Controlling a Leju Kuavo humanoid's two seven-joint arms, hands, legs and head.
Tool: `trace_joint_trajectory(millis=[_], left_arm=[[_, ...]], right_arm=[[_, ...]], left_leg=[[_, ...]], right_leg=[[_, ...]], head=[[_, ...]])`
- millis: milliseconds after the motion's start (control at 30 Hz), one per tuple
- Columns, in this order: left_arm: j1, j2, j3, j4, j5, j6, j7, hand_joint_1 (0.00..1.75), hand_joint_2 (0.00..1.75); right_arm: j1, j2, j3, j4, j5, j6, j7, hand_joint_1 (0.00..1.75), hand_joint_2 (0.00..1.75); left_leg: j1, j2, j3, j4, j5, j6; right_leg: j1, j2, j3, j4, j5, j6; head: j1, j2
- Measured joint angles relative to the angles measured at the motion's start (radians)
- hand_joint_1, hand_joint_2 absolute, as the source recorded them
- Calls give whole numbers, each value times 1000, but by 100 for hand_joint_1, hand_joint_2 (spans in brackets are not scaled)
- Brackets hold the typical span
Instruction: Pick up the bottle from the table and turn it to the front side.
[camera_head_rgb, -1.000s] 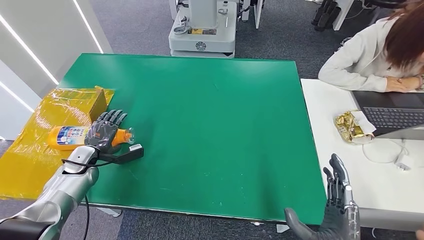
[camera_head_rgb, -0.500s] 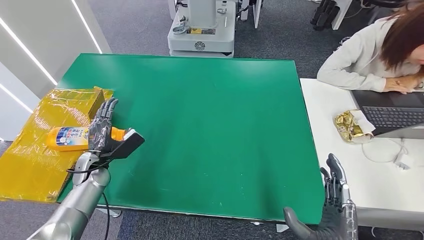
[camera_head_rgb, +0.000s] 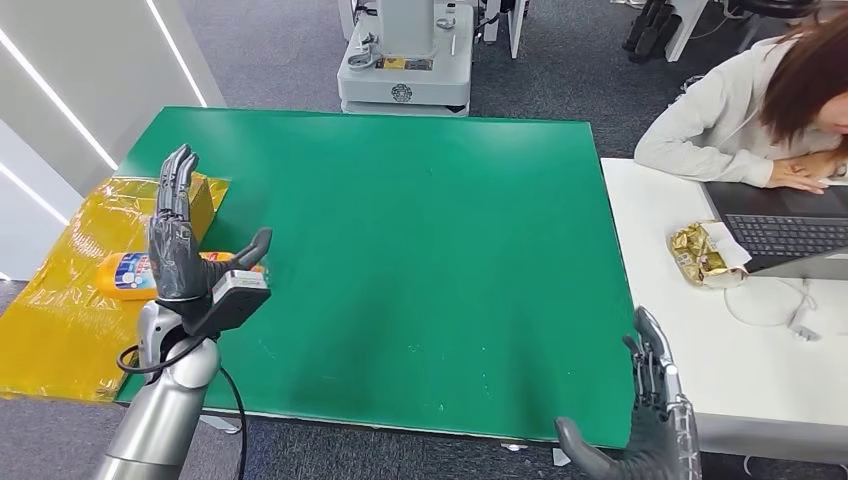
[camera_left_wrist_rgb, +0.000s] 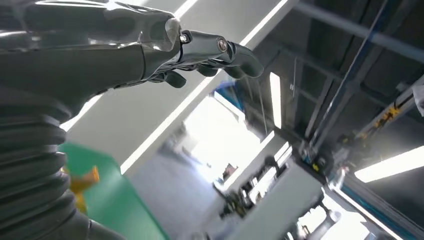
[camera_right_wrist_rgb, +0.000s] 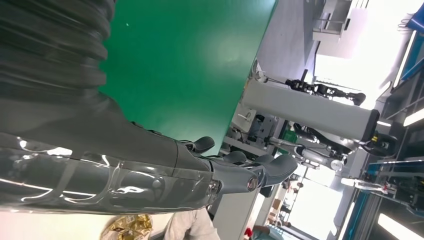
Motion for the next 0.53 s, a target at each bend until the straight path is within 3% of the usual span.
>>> trace_joint_trajectory(millis=[267, 533], left_arm=[[28, -28, -95, -84, 249, -249, 5, 0, 175], [68, -49, -167, -92, 372, -273, -17, 0, 175]], right_arm=[[-2, 17, -9, 4, 5, 17, 12, 0, 175], [2, 38, -22, 3, 3, 35, 18, 0, 175]], left_leg=[[-1, 0, 0, 0, 0, 1], [0, 0, 0, 0, 0, 0]], right_leg=[[0, 0, 0, 0, 0, 0], [0, 0, 0, 0, 0, 0]], head=[[0, 0], [0, 0]])
